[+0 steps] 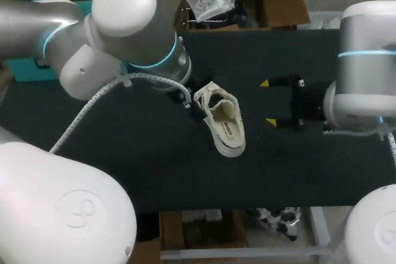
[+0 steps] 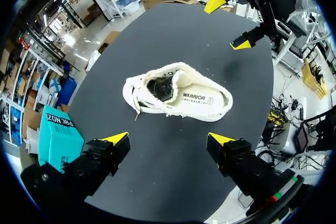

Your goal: Open the shoe tongue, take the insole out of the shoe, put the insole back into the shoe, and pack the shoe into the shoebox

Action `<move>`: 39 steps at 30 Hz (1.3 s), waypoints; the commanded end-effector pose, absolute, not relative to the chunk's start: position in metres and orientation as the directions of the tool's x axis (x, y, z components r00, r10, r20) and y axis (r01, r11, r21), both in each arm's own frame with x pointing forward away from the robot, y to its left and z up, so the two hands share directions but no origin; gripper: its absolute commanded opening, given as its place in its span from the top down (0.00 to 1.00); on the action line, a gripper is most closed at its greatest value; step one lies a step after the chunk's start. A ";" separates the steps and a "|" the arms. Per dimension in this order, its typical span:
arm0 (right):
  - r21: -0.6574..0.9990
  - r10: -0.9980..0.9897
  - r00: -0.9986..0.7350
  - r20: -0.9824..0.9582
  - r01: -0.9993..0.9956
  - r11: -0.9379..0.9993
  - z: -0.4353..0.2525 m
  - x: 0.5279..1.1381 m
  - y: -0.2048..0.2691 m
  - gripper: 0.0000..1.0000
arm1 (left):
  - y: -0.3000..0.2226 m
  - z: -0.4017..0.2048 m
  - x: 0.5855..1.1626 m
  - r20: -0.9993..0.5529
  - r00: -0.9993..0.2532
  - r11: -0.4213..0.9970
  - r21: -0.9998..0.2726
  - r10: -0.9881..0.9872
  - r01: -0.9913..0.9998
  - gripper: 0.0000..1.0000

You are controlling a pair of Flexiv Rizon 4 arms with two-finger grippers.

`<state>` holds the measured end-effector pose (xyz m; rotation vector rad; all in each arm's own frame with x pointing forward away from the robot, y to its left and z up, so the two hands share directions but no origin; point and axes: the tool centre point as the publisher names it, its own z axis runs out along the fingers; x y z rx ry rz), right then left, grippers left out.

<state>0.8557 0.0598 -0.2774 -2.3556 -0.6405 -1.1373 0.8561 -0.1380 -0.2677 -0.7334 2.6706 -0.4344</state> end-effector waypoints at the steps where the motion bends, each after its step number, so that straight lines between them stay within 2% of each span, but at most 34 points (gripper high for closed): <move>1: -0.531 0.252 0.571 0.781 0.820 -0.212 -0.271 0.855 0.053 0.00 | -0.145 -0.268 0.856 -0.270 -0.795 0.827 -0.333 -0.544 -0.453 0.00; 7: -0.531 0.252 0.571 0.781 0.820 -0.212 -0.271 0.855 0.053 0.00 | -0.145 -0.268 0.856 -0.270 -0.795 0.827 -0.333 -0.544 -0.453 0.00; 10: -0.531 0.252 0.571 0.781 0.820 -0.212 -0.271 0.855 0.053 0.00 | -0.148 -0.273 0.856 -0.224 -0.753 0.776 -0.319 -0.619 -0.544 0.00; 17: -0.557 0.345 0.566 0.749 0.820 -0.135 -0.257 0.862 0.026 0.00 | -0.150 -0.290 0.852 -0.102 -0.623 0.623 -0.282 -0.775 -0.729 0.00; 19: -0.586 0.391 0.599 0.699 0.793 -0.168 -0.252 0.864 0.023 0.00 | -0.152 -0.294 0.856 -0.143 -0.523 0.542 -0.240 -0.840 -0.805 0.00; 37: -0.586 0.391 0.599 0.699 0.793 -0.168 -0.252 0.864 0.023 0.00 | -0.154 -0.297 0.856 -0.114 -0.527 0.539 -0.228 -0.842 -0.811 0.00; 39: -0.528 0.404 0.580 0.708 0.814 -0.243 -0.246 0.861 0.019 0.00 | -0.158 -0.301 0.857 -0.110 -0.468 0.481 -0.198 -0.877 -0.854 0.00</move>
